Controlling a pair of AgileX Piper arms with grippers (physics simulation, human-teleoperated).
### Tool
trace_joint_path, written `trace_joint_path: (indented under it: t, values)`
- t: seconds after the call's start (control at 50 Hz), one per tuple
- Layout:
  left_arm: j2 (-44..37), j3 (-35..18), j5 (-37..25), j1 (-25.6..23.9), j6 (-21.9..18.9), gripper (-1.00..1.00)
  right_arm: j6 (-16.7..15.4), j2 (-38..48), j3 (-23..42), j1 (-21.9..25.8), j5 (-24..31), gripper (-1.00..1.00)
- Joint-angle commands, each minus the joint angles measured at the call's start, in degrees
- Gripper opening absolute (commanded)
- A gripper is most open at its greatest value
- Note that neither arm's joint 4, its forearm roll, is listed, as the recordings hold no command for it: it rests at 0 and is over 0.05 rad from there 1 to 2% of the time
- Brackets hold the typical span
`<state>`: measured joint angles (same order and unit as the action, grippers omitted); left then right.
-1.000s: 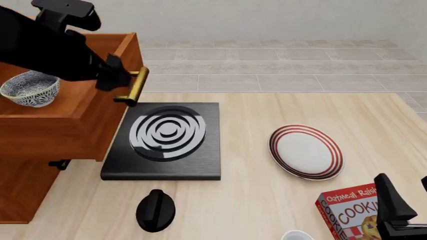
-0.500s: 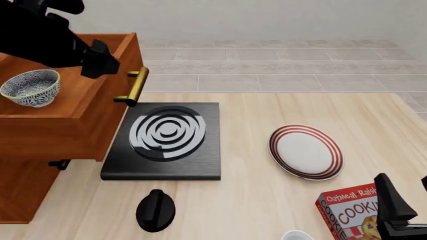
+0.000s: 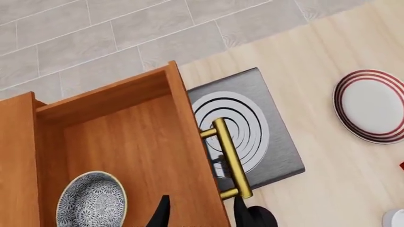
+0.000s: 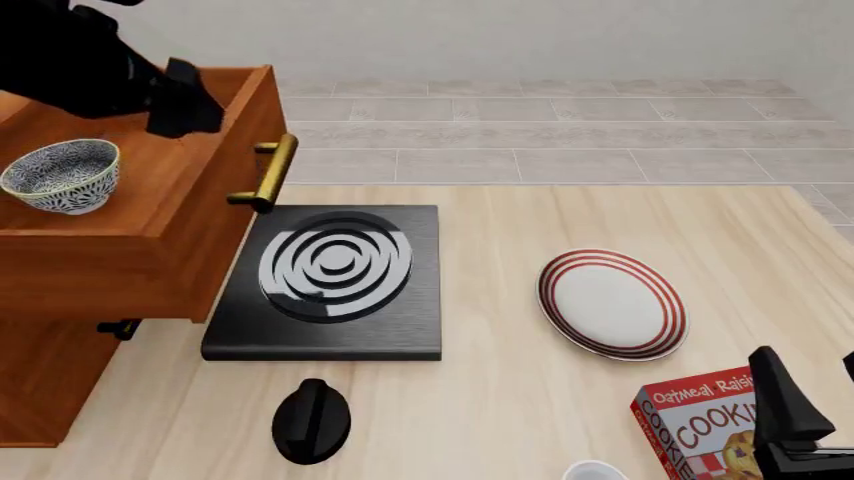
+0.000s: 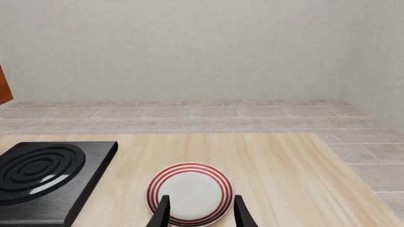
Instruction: Pick the akita bowl in the top layer of the wooden cabinet and place it on the plate.
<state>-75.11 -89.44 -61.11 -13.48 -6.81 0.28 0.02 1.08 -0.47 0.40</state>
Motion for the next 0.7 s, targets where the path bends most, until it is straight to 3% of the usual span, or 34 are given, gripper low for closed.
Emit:
trace_joint_path:
  t: [0.02,0.7]
  values:
    - [-0.36,-1.54,-0.84,1.44,0.55,1.0,-0.03,0.0,-0.02,0.02,-0.04,1.0]
    - [0.4,-0.94,-2.08,10.98,-2.12,1.0,0.06,0.0,-0.11,-0.08,-0.11,1.0]
